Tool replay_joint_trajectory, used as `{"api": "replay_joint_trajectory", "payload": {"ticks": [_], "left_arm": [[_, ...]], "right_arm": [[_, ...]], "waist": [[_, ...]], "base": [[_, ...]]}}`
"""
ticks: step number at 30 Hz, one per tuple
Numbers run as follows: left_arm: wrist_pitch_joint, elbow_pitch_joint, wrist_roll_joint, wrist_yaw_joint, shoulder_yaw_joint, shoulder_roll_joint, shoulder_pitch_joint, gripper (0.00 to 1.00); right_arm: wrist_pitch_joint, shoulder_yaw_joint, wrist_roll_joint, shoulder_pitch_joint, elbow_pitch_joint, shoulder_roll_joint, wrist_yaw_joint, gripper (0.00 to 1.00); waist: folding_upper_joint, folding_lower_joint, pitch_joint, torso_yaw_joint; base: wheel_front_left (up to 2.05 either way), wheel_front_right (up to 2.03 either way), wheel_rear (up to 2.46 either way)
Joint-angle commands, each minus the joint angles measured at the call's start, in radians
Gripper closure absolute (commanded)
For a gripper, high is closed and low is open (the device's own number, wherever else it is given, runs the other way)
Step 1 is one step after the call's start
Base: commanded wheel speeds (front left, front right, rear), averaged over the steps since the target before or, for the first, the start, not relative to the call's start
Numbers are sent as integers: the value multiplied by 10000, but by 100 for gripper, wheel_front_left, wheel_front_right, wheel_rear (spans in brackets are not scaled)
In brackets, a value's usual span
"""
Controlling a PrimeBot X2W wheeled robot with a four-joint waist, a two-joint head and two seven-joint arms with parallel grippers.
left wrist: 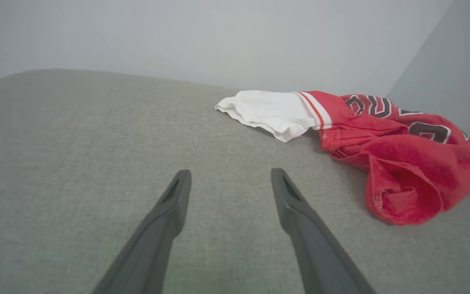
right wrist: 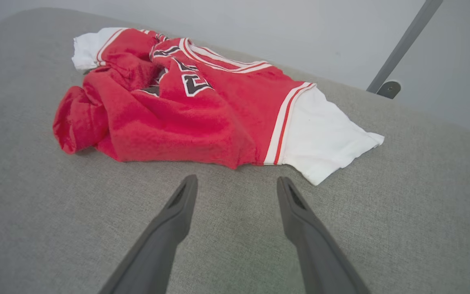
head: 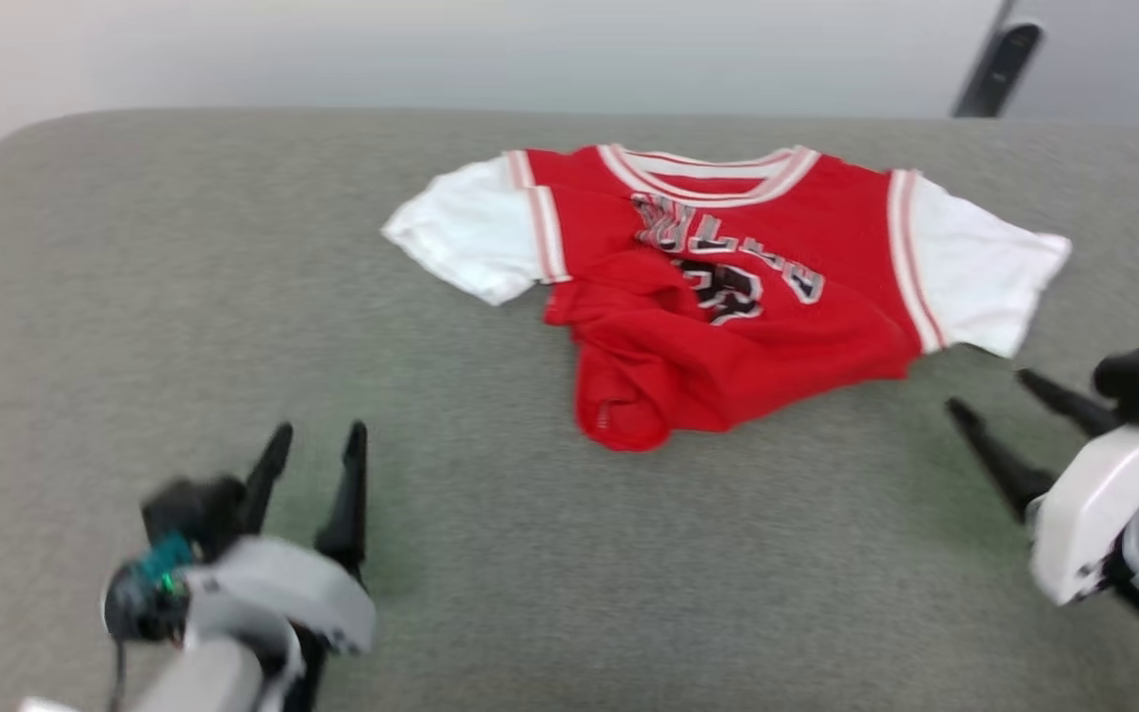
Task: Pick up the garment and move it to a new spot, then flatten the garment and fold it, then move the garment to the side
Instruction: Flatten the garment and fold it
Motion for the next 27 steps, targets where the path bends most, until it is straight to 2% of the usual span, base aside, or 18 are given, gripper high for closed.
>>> {"api": "replay_joint_trajectory", "payload": {"ticks": [1, 5, 10, 15, 22, 27], "left_arm": [[-1, -469, 520, 265, 186, -117, 531, 0], [-6, -2019, 1837, 587, 586, -531, 1516, 0], [-4, -3014, 3127, 553, 764, -1063, 2346, 0], [-5, -3135, 3693, 247, 845, -1700, 2365, 0], [-6, -3178, 4191, -356, 1163, -2337, 1995, 0], [-6, -3100, 4488, -757, 1414, -2691, 1674, 0]], "right_arm": [[243, -42, 190, -270, 237, -263, -14, 0], [948, 34, 617, -1210, 1203, -1003, -14, 0], [2051, 228, 1182, -2638, 2879, -1718, -14, 0], [3139, 480, 1727, -4032, 4117, -2499, -14, 0], [3560, 992, 1569, -5883, 5187, -3249, -14, 0], [3645, 1489, 1512, -6836, 5813, -3485, -14, 0]], "waist": [[0, 0, -266, 698], [0, 0, -101, 1046], [0, 0, 287, 1434], [0, 0, 863, 1925], [0, 0, 2086, 2379], [0, 0, 2888, 2570]], "base": [[0, 0, 0], [0, 0, 0], [0, 0, 0], [0, 0, 0], [0, 0, 0], [0, 0, 0]]}}
